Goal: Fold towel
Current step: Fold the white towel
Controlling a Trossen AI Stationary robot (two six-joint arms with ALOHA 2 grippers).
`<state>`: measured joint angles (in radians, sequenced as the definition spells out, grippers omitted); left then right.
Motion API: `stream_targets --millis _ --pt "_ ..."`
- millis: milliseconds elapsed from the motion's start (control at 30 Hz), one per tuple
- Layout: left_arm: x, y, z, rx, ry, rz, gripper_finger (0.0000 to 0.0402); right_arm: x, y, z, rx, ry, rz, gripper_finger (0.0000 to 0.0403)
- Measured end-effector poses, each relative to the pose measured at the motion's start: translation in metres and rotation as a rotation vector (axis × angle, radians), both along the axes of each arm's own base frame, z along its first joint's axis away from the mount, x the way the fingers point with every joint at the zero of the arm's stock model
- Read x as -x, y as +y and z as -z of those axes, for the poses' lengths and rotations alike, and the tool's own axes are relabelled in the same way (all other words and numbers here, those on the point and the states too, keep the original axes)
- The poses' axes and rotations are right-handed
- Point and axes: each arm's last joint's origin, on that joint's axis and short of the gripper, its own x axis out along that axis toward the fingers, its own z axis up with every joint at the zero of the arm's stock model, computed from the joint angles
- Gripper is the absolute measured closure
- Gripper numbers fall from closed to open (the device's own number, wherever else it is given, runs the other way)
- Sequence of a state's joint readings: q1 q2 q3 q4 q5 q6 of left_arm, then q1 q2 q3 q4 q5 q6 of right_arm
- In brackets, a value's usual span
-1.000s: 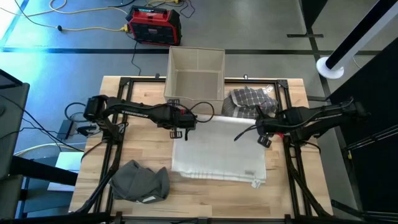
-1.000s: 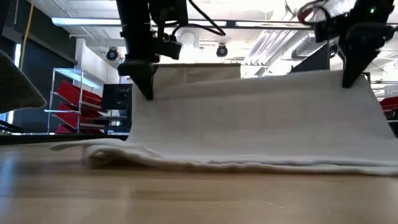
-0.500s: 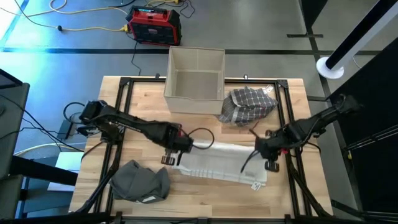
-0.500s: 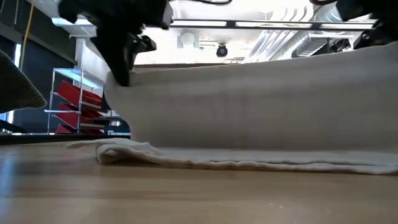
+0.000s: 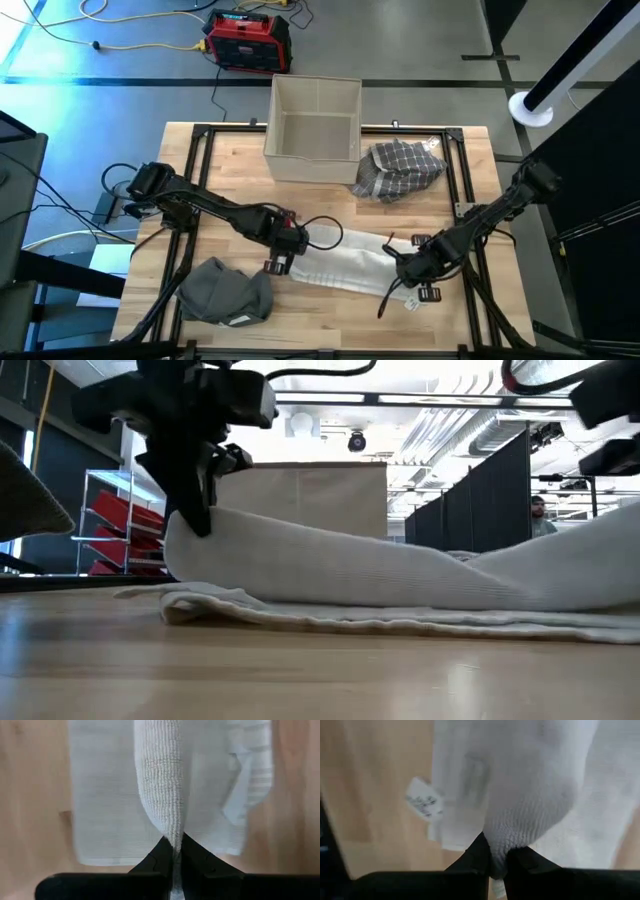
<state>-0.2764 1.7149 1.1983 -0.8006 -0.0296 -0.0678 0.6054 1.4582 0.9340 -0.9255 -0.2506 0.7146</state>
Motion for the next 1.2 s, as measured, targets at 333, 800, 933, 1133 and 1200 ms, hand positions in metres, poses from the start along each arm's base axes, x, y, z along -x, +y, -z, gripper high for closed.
stream_targets --millis 333,800,933,1133,1200 --pt "0.002 -0.005 0.002 0.183 0.055 0.037 0.0342 0.005 -0.002 -0.008 -0.049 0.053 0.108 0.0203" --pt "0.004 -0.005 -0.007 0.193 0.09 -0.012 0.0261 0.0 -0.004 0.016 -0.037 -0.189 0.42 0.0353" --pt "0.003 -0.003 0.006 0.159 0.027 -0.029 0.0274 0.011 -0.012 0.04 -0.01 -0.134 0.518 0.0395" --pt "0.008 0.0 0.033 0.137 -0.037 -0.077 0.0304 0.023 -0.034 0.062 0.08 -0.016 0.651 0.04" --pt "0.011 0.002 0.042 0.129 -0.043 -0.112 0.032 0.023 -0.046 0.064 0.123 0.003 0.688 0.0401"
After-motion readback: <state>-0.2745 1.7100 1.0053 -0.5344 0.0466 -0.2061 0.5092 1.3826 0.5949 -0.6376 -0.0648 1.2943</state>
